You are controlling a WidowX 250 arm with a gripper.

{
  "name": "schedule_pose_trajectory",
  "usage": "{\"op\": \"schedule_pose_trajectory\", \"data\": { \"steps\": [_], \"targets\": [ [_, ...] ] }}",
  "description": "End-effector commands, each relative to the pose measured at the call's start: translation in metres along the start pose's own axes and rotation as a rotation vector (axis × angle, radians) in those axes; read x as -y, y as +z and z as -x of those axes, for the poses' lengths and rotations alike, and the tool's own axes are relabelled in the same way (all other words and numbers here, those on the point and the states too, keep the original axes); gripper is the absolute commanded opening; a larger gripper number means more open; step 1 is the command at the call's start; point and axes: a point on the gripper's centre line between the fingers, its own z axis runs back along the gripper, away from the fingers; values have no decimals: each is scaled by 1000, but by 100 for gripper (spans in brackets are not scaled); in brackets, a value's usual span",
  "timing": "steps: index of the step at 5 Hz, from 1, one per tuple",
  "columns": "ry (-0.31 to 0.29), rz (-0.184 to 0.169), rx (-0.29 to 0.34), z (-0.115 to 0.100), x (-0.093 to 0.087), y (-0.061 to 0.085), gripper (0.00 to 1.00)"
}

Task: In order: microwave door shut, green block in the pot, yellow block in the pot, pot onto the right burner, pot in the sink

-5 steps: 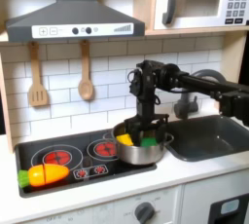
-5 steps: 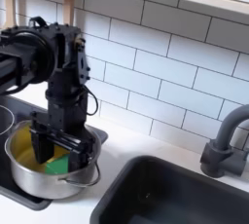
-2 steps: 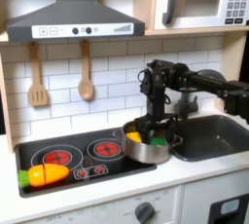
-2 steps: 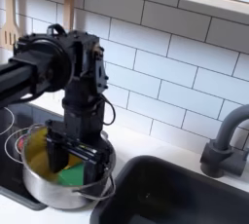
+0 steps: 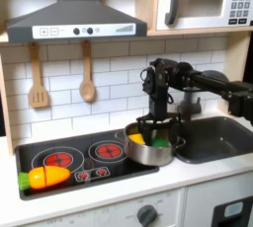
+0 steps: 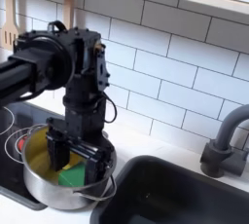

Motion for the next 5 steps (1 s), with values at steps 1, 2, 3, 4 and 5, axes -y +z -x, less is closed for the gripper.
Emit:
{"op": "schedule_pose_trajectory", "data": {
  "steps": [1,2,3,4,5],
  "targets": [
    [46,-28,46,-6,-21,34,100],
    [88,-54,73,-6,-35,48,100],
    [102,-61,90,-5,-38,55,100],
    [117,-64,79,-7,-38,52,100],
    [131,-81,76,-4,-47,54,100]
  ]
}}
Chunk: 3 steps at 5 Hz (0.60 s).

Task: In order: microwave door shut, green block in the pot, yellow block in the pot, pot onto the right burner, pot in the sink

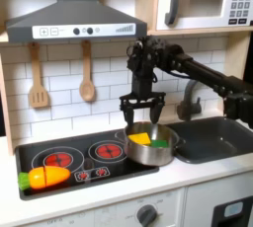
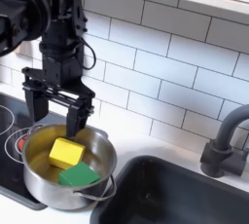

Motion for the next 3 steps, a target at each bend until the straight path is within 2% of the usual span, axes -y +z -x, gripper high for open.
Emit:
{"op": "schedule_pose_trajectory", "data": {
  "steps": [1,2,3],
  "targets": [
    [9,-32,-5,2,-13,0,100],
    [9,-43,-28,4,-24,-11,100],
    [22,-59,-36,8,-37,-13,100]
  ]
}}
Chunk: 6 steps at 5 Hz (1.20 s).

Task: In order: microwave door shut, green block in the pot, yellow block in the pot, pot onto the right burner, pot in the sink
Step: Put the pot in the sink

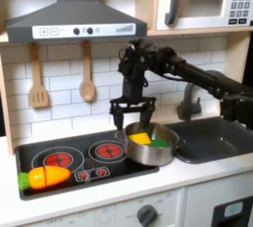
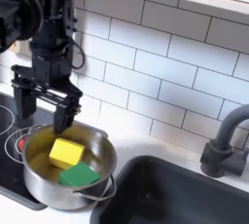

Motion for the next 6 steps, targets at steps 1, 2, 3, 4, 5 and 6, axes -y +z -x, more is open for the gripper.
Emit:
{"op": "schedule_pose_trajectory", "data": {
  "steps": [1,2,3,4,5,6],
  "targets": [
    [6,-4,-31,3,-15,-11,100],
    [17,-1,-58,6,-22,-20,100],
    [22,6,-72,9,-26,-27,100],
    [16,14,-79,10,-25,-33,100],
    [9,10,-75,8,-26,-36,100],
    [5,19,-83,7,-26,-42,100]
  ]
}}
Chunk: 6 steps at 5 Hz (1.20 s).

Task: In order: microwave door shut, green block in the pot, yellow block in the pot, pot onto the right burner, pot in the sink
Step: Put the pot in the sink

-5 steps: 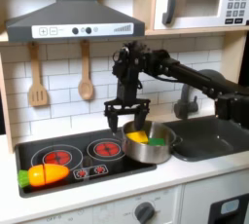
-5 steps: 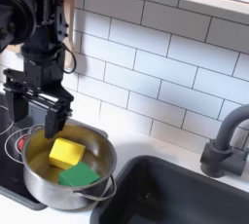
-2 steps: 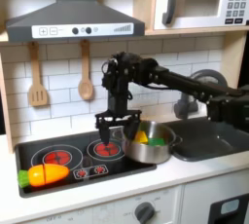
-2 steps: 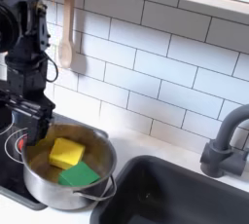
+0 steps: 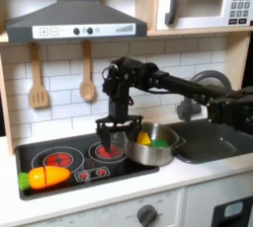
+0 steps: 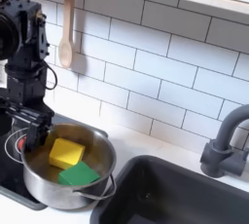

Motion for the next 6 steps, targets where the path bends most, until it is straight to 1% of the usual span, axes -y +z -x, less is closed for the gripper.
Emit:
{"op": "schedule_pose_trajectory", "data": {
  "steps": [1,2,3,4,5,6],
  "targets": [
    [6,14,-7,2,1,-8,100],
    [11,29,-8,5,1,-12,0],
    [23,19,-10,5,-2,-15,0],
    [25,21,-4,3,-5,-14,0],
    [30,18,-7,2,-10,-14,0],
    [47,5,5,0,-21,-10,0]
  ]
}}
